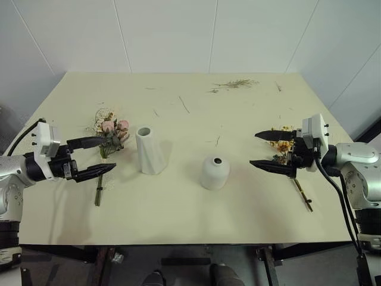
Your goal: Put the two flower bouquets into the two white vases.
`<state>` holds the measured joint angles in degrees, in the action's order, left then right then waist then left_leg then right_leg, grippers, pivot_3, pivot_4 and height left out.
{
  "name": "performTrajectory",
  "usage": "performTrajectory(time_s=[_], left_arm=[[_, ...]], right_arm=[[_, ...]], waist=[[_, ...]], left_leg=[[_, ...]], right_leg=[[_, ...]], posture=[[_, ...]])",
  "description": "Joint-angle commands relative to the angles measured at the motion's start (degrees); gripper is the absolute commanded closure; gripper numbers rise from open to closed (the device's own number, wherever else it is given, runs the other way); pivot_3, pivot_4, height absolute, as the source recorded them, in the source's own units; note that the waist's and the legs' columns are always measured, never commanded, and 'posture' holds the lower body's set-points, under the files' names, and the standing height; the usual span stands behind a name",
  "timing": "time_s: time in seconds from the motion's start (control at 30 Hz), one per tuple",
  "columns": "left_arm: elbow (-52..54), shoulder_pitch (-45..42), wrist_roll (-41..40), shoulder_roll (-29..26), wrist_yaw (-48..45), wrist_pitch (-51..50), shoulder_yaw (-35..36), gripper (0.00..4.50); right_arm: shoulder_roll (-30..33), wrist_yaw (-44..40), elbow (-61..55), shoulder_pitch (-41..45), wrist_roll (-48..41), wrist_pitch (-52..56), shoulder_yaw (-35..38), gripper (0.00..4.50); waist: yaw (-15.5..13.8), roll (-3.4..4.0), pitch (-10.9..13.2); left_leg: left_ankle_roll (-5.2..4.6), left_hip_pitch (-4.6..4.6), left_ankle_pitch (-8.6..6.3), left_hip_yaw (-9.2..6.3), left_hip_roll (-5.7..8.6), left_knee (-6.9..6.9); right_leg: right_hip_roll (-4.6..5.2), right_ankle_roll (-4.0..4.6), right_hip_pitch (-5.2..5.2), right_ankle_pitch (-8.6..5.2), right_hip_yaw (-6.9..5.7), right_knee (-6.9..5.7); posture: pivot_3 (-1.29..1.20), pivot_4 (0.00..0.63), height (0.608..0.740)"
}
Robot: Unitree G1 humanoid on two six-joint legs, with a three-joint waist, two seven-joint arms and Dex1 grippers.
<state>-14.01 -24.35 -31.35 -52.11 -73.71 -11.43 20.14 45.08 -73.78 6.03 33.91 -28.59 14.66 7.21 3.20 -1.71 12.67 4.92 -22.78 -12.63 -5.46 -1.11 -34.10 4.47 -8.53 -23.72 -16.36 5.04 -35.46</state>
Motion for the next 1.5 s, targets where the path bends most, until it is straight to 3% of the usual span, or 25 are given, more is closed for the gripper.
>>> performTrajectory(time_s=[0.03,0.17,0.33,0.47,0.6,0.7,0.83,1.03,1.4,1.5], left_arm=[[1.4,-0.1,-1.6,-0.5,-0.6,0.8,2.4,0.15],[1.3,-1.3,-2.6,0.7,-0.5,0.4,1.9,0.15],[2.3,-2.8,-3.8,2.1,-0.6,-0.1,1.4,0.15],[6.9,-4.7,-7.0,1.7,-0.4,-3.9,1.4,0.15],[8.9,-6.5,-8.7,0.3,-1.2,-6.8,1.3,0.15],[10.2,-9.0,-11.1,0.4,-1.8,-9.2,1.2,0.15],[13.9,-10.3,-13.4,0.7,-1.9,-12.3,0.5,0.15],[18.9,-9.5,-15.0,0.3,-1.9,-14.9,0.3,0.15],[26.6,-1.9,-17.7,0.5,2.4,-16.6,4.7,0.15],[27.6,-0.5,-18.1,0.1,2.8,-16.8,5.6,0.00]], right_arm=[[-0.3,0.2,-0.7,1.2,-0.5,-1.1,1.0,0.00],[0.2,0.4,-0.5,1.8,-1.0,1.0,1.2,0.00],[7.6,-0.2,-2.5,2.6,-1.0,13.4,-0.1,0.00],[18.0,2.3,-0.3,6.0,5.5,28.2,-6.8,0.00],[22.4,2.2,4.5,11.1,13.4,34.9,-15.9,0.00],[18.8,8.1,10.5,18.4,16.5,44.4,-18.4,0.00],[19.8,3.9,10.5,19.3,18.9,47.5,-25.2,0.00],[16.8,5.6,18.3,21.6,23.4,50.0,-30.9,0.00],[7.0,8.4,32.6,26.8,28.2,49.4,-32.4,0.00],[4.7,8.4,34.4,27.5,29.1,48.2,-32.4,0.91]], waist=[[0.0,0.00,0.0],[0.0,0.00,0.0],[-0.1,0.01,0.0],[-0.1,0.05,0.0],[0.1,0.04,0.0],[0.6,0.07,0.0],[0.4,0.07,0.0],[0.1,0.08,0.0],[0.6,0.00,0.0],[0.8,-0.11,-0.1]], left_leg=[[0.00,0.00,0.00,0.00,0.00,-0.01],[0.00,0.00,0.00,0.00,0.00,-0.03],[0.00,-0.01,0.00,-0.01,0.00,-0.06],[0.00,-0.05,-0.01,-0.01,0.01,-0.08],[0.03,-0.04,-0.03,0.01,0.00,-0.10],[0.04,-0.05,-0.03,0.24,-0.01,-0.12],[0.01,-0.12,-0.05,0.22,-0.03,-0.12],[0.00,-0.50,-0.14,0.25,-0.02,-0.22],[0.00,-0.46,-0.14,0.37,-0.02,-0.54],[0.00,-0.42,-0.14,0.36,-0.02,-0.74]], right_leg=[[0.00,0.00,0.00,0.00,0.00,0.00],[0.00,0.00,0.00,0.00,0.00,-0.02],[0.00,0.00,0.00,0.00,0.00,-0.06],[0.02,0.02,-0.04,-0.01,0.00,-0.01],[0.02,0.20,-0.04,-0.11,-0.01,0.05],[0.04,0.19,-0.12,-0.10,0.09,0.07],[0.03,0.05,-0.25,-0.05,0.07,-0.08],[0.04,-0.02,-0.56,-0.09,0.09,-0.10],[0.03,-0.03,-0.59,-0.07,0.19,-0.39],[0.01,-0.04,-0.49,-0.04,0.19,-0.41]], posture=[[0.00,0.150,0.740],[0.00,0.150,0.740],[0.00,0.150,0.740],[0.00,0.150,0.740],[0.00,0.150,0.740],[0.00,0.150,0.740],[0.00,0.150,0.740],[0.00,0.150,0.740],[0.00,0.150,0.740],[0.00,0.150,0.740]])
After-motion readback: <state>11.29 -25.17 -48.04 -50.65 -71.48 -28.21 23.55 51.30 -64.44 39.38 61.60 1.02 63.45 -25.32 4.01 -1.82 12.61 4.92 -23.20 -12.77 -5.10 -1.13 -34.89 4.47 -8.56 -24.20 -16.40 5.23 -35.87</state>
